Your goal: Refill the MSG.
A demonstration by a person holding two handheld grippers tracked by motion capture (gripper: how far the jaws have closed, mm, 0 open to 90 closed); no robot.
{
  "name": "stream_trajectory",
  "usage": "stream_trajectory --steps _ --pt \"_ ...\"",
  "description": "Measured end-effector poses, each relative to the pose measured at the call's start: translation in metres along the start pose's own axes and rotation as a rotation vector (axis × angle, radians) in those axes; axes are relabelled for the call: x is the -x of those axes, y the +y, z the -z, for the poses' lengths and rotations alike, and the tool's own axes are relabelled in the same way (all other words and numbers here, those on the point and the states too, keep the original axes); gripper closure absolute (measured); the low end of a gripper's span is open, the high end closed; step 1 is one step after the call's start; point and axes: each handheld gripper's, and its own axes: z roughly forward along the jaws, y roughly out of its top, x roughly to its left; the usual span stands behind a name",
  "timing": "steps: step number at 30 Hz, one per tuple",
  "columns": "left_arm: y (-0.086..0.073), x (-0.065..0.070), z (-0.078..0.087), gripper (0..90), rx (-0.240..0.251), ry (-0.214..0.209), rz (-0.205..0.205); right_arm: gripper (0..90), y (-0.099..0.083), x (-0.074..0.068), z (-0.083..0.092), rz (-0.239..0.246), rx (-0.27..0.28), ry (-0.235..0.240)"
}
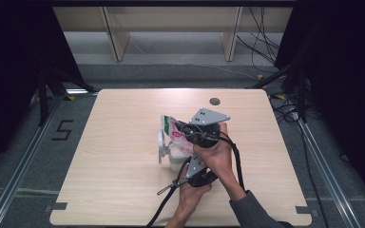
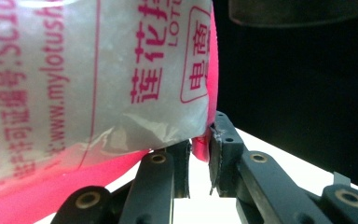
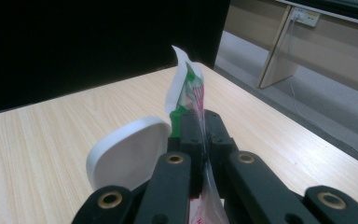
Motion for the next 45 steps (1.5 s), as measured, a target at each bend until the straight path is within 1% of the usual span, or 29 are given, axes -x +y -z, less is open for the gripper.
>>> stream_trajectory --steps 3,4,5,6,7,8,9,10,12,13,14,15,16,17,20,21,22,23,25,26,27,29,33,36,38,39,43,44,45 --pt "-0.0003 0.0001 -0.0002 79.1 -0.008 -0.004 -0.001 89.4 -0.0015 0.0002 -0.0004 -0.028 -0.011 -0.004" --pt "-0.0003 0.0 -0.0004 79.1 -0.004 -0.005 0.0 89.5 -0.0013 0.0015 -0.0006 -0.002 -0.006 -0.01" --pt "-0.0003 0.0 -0.0003 79.1 0.001 -0.005 0.005 89.4 -0.0013 0.0009 -0.001 -0.011 -0.003 0.002" --pt "-0.0001 0.0001 -0.0003 79.1 0.003 -0.005 0.006 89.5 -0.0012 -0.0016 0.0003 -0.052 -0.011 0.003" --pt "0.0001 0.0003 -0.0003 79.1 0.002 -0.006 0.004 89.5 -0.0011 -0.0009 -0.0004 -0.036 0.002 -0.006" --pt "0.0006 -0.003 0.0022 79.1 -0.04 0.007 -0.046 89.4 -0.0009 -0.0008 -0.0001 -0.035 -0.005 -0.003" --pt "0.0006 -0.0028 0.0024 79.1 -0.047 0.008 -0.051 89.4 -0.0013 -0.0017 0.0 -0.043 -0.01 -0.015" --pt "0.0004 -0.0026 0.0024 79.0 -0.046 0.009 -0.049 89.4 -0.0013 0.0008 -0.0005 -0.005 -0.011 -0.02" --pt "0.0006 -0.0032 0.0025 79.1 -0.042 0.008 -0.051 89.5 -0.0012 0.0009 -0.0006 0.001 -0.009 -0.019" --pt "0.0 0.0004 0.0001 79.1 0.002 -0.007 0.0 89.4 -0.0007 -0.0002 -0.0006 -0.004 -0.002 -0.014" --pt "0.0005 0.0005 0.0004 79.2 0.003 -0.005 0.003 89.5 0.0002 -0.0003 0.0002 0.001 -0.001 -0.009" --pt "0.0018 -0.0032 0.0036 79.2 -0.042 0.011 -0.048 89.5 0.0006 -0.0017 0.0007 -0.013 -0.01 -0.008" --pt "0.0021 -0.0036 0.0042 79.2 -0.048 0.01 -0.056 89.5 0.0 -0.001 -0.0008 -0.003 0.005 -0.021" --pt "0.0017 -0.004 0.0044 79.1 -0.057 0.013 -0.068 89.5 -0.0013 -0.0008 -0.0023 -0.013 -0.01 -0.008" --pt "0.0008 -0.0045 0.0038 79.2 -0.053 0.013 -0.061 89.5 -0.0029 -0.0017 -0.0034 -0.034 -0.03 -0.006" --pt "0.0014 -0.0041 0.0042 79.2 -0.052 0.014 -0.059 89.5 -0.0025 -0.0024 -0.0029 -0.04 -0.024 -0.009" --pt "0.0019 -0.0039 0.0044 79.2 -0.051 0.014 -0.062 89.5 -0.0017 -0.0009 -0.0032 -0.011 0.0 -0.017" --pt "0.002 -0.0039 0.0044 79.2 -0.05 0.014 -0.063 89.5 -0.0011 -0.0028 -0.0018 -0.033 -0.017 -0.008" --pt "0.0012 -0.0041 0.0038 79.2 -0.054 0.012 -0.063 89.5 -0.0014 -0.0006 -0.0027 -0.013 -0.008 -0.011" --pt "0.0005 -0.0041 0.003 79.2 -0.052 0.013 -0.059 89.4 -0.0019 -0.0008 -0.0032 -0.019 -0.009 -0.016" --pt "0.0004 -0.004 0.003 79.2 -0.052 0.014 -0.057 89.5 -0.0021 -0.0005 -0.0035 -0.031 -0.018 0.004" --pt "0.0007 -0.0041 0.0029 79.2 -0.049 0.012 -0.058 89.5 -0.0017 -0.0009 -0.0023 -0.028 -0.012 -0.011" --pt "0.0005 -0.0036 0.0027 79.2 -0.046 0.012 -0.05 89.5 -0.0016 0.0 -0.0019 -0.034 -0.02 -0.005" --pt "0.0011 -0.0044 0.0036 79.2 -0.05 0.015 -0.058 89.5 -0.0012 -0.0008 -0.0017 -0.029 -0.018 -0.006" --pt "0.0016 -0.004 0.0037 79.3 -0.042 0.013 -0.052 89.5 -0.0003 0.0001 -0.0012 -0.005 -0.004 -0.017" --pt "0.0021 -0.0044 0.0049 79.2 -0.055 0.019 -0.061 89.5 -0.0004 -0.0004 -0.0013 -0.012 -0.007 -0.014" --pt "0.0009 -0.0041 0.0033 79.2 -0.045 0.013 -0.049 89.5 -0.0008 0.0 -0.0018 -0.014 -0.006 -0.015" --pt "0.001 -0.0039 0.0034 79.2 -0.045 0.012 -0.05 89.5 -0.0008 0.0011 -0.0011 -0.003 -0.005 -0.026" --pt "0.0011 -0.0037 0.0034 79.2 -0.045 0.012 -0.05 89.5 -0.001 -0.0002 -0.0014 -0.028 -0.002 -0.018"
